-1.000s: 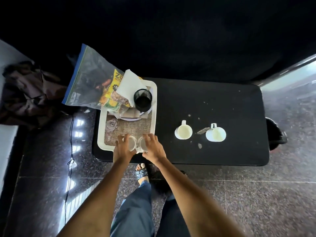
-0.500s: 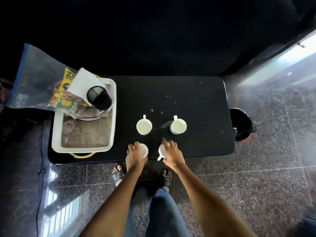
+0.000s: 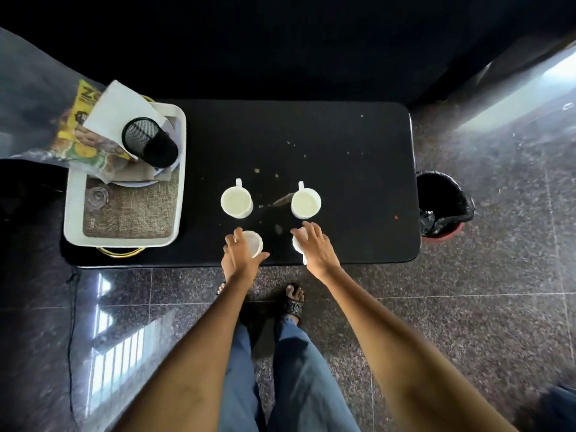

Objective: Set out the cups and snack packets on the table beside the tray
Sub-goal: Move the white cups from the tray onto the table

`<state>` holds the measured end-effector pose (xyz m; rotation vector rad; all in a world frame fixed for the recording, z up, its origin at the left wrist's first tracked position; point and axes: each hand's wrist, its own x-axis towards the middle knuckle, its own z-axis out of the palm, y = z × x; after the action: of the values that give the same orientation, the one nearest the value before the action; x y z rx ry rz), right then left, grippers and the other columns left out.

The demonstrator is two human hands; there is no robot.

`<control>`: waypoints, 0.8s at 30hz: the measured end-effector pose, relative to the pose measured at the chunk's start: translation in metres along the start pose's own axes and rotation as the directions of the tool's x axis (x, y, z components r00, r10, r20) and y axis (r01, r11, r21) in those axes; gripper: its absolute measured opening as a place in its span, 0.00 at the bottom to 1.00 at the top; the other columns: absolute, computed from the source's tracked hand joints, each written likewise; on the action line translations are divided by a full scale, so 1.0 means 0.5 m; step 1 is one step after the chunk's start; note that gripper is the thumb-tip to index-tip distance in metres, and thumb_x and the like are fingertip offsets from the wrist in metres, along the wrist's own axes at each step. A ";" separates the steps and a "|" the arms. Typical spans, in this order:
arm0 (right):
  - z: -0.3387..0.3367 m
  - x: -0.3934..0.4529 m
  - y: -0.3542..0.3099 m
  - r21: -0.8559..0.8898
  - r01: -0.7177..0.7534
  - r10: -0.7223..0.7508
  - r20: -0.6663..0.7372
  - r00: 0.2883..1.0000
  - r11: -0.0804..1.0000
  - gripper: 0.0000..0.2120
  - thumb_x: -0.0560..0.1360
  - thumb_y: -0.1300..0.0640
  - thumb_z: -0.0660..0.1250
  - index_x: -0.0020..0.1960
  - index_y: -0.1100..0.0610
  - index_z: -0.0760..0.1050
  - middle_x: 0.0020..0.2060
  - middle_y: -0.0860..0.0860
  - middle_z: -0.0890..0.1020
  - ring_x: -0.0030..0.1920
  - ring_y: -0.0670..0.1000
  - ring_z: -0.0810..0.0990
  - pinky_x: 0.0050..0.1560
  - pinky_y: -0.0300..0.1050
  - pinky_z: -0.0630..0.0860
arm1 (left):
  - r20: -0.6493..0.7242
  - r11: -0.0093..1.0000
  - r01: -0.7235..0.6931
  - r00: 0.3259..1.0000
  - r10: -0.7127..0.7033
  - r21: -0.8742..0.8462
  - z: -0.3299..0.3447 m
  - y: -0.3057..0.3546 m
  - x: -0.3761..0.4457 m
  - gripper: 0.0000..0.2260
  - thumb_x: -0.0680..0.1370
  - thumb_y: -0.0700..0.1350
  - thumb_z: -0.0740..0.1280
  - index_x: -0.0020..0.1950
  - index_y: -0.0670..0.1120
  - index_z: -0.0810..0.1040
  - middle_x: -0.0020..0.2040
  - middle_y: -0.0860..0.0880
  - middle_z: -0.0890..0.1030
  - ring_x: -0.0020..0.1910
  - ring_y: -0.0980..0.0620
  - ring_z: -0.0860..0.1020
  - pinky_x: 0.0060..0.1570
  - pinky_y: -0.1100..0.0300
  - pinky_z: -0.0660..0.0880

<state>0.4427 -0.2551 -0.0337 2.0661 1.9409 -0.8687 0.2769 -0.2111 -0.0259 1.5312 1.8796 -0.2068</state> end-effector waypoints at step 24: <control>-0.041 0.111 -0.023 0.446 -0.323 0.450 -0.214 0.867 0.835 0.36 0.72 0.58 0.69 0.74 0.59 0.54 0.68 0.57 0.61 0.69 0.56 0.62 0.53 0.47 0.77 | -0.118 0.952 -0.305 0.947 0.300 -0.028 -0.089 -0.002 0.149 0.32 0.72 0.42 0.72 0.72 0.38 0.62 0.69 0.40 0.66 0.64 0.40 0.73 0.58 0.49 0.75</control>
<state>0.4365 -0.1958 -0.0430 2.8632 1.4407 -0.9415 0.2533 -0.1281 -0.0374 1.8063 1.6905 0.0643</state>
